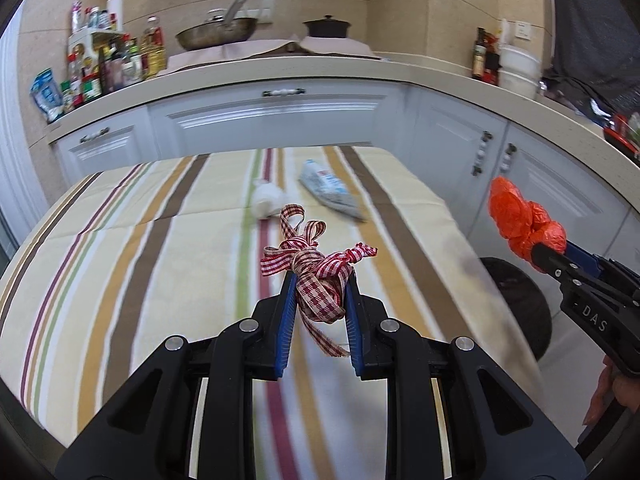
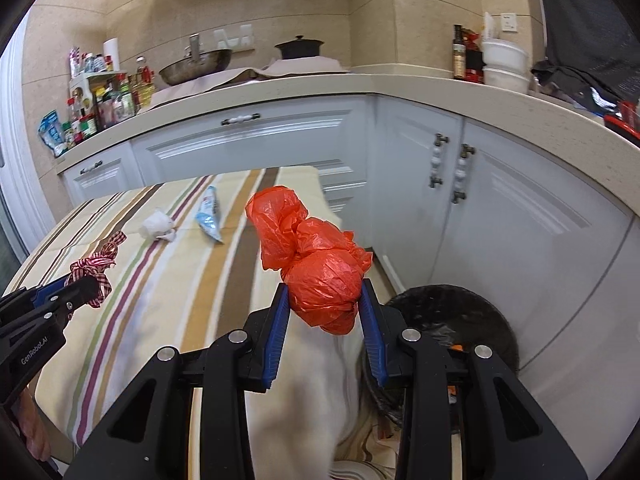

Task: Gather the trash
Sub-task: 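Carry the ribbon wrapper and red bag over the bin and open both tools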

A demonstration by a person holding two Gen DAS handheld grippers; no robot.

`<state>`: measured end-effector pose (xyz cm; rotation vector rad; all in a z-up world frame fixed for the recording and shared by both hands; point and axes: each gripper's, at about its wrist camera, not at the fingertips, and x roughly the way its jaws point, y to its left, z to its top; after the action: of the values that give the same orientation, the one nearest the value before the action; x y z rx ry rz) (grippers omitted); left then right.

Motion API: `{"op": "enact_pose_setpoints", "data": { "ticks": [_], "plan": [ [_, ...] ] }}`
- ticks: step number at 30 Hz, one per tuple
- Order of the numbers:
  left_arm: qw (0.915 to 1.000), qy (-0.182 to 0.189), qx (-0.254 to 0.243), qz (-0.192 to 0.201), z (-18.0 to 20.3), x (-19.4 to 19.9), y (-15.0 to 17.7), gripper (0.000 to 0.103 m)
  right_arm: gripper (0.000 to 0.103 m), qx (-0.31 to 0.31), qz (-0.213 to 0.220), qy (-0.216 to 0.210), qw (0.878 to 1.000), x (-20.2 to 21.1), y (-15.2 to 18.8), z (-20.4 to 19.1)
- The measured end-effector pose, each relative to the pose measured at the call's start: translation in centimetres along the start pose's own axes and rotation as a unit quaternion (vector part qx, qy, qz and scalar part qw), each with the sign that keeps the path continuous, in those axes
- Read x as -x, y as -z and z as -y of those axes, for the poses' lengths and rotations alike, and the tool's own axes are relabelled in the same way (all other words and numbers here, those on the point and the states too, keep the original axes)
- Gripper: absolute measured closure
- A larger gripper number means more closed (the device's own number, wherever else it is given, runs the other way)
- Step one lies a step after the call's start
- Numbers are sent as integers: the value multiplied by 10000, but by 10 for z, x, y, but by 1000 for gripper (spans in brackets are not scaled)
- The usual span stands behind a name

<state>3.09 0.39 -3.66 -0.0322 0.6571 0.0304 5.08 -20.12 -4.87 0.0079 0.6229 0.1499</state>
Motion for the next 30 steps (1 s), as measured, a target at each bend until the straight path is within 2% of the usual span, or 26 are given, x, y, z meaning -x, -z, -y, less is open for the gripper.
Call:
{"op": "enact_pose_setpoints", "data": {
  "ticks": [11, 18, 30],
  "plan": [
    [9965, 623, -546, 75, 85, -5, -8, 81, 67, -435, 68, 562, 9975, 20, 15, 63],
    [9928, 871, -814, 112, 132, -15, -10, 81, 68, -692, 55, 857, 9939, 27, 25, 100],
    [9863, 1143, -1186, -7, 195, -36, -7, 81, 68, -1014, 14, 1117, 9886, 28, 38, 143]
  ]
}}
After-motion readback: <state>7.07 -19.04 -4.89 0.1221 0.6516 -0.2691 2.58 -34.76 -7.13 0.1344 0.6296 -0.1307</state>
